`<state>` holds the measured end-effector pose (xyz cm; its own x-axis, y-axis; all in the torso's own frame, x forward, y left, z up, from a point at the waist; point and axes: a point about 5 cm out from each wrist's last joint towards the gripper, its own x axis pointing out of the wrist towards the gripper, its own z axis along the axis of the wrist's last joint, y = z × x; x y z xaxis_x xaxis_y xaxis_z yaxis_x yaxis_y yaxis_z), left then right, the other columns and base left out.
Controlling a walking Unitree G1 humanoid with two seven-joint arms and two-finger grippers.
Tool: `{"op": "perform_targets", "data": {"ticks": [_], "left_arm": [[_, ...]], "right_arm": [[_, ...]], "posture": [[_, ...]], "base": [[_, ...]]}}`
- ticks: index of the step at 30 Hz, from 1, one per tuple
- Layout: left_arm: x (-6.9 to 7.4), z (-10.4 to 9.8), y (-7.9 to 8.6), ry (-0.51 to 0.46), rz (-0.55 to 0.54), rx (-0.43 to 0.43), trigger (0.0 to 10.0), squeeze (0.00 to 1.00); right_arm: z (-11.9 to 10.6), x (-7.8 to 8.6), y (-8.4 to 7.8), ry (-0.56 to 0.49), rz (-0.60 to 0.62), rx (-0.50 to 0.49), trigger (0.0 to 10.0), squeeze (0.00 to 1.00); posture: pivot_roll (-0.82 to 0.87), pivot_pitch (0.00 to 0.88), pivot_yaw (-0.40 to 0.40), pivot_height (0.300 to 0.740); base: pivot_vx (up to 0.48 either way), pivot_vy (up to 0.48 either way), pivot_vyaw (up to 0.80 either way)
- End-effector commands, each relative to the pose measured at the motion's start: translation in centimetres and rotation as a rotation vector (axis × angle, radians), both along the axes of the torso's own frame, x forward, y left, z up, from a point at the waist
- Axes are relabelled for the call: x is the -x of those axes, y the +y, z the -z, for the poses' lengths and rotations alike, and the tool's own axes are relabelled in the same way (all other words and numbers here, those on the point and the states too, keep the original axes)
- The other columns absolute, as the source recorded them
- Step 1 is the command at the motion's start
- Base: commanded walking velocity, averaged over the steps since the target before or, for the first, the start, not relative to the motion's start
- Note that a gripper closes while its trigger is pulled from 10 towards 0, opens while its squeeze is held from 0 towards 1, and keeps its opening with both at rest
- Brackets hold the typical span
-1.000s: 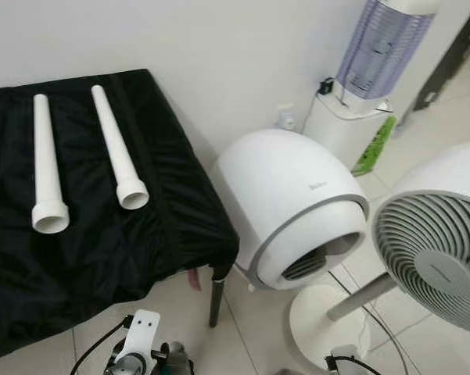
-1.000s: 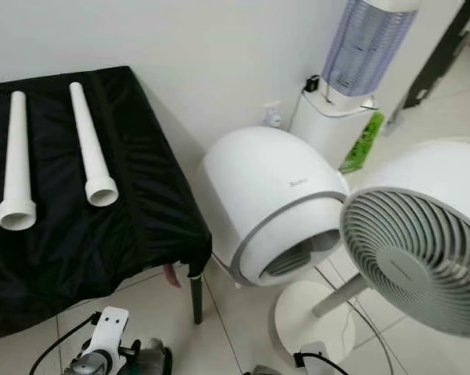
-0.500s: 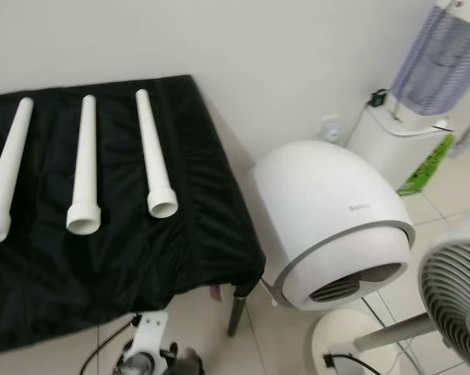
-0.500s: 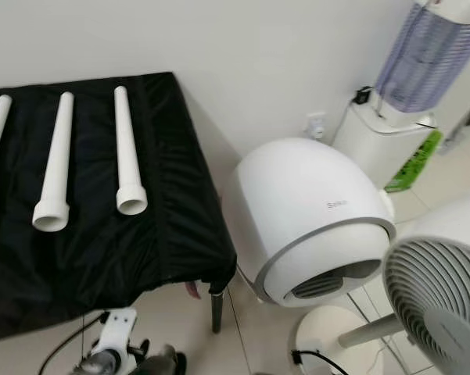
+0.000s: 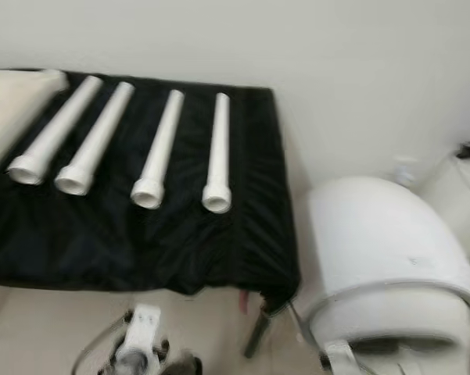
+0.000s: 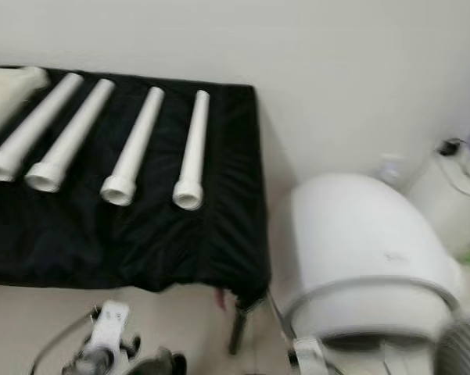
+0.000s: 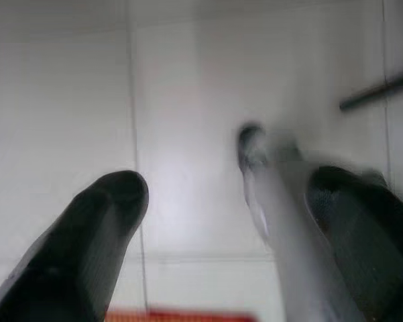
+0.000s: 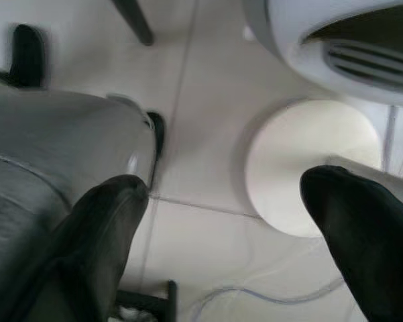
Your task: Building children table
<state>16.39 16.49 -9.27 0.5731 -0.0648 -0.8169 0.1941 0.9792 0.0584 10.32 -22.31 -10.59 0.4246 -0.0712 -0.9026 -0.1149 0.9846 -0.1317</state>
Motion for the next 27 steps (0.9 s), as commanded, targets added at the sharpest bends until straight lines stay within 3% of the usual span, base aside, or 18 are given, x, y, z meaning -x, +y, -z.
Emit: {"op": "perform_targets", "data": {"ticks": [1,16,27], "left_arm": [[0.14,0.09,0.17,0.017,0.008,-0.011,10.0,0.0],[-0.31,-0.08,0.26,0.014,0.002,-0.005,10.0,0.0],[0.02,0.07,0.38,0.03,-0.013,0.003,10.0,0.0]], "right_arm": [[0.08,-0.06,0.38,0.003,0.012,-0.011,10.0,0.0],[0.13,0.13,0.22,0.016,0.029,-0.005,10.0,0.0],[0.31,0.85,0.14,0.041,0.031,0.001,10.0,0.0]], "posture": [[0.03,0.0,-0.018,0.74],[0.03,0.0,-0.018,0.74],[0.03,0.0,-0.015,0.74]], "base": [[0.0,0.0,0.0],[0.0,0.0,0.0],[0.0,0.297,0.0]]}}
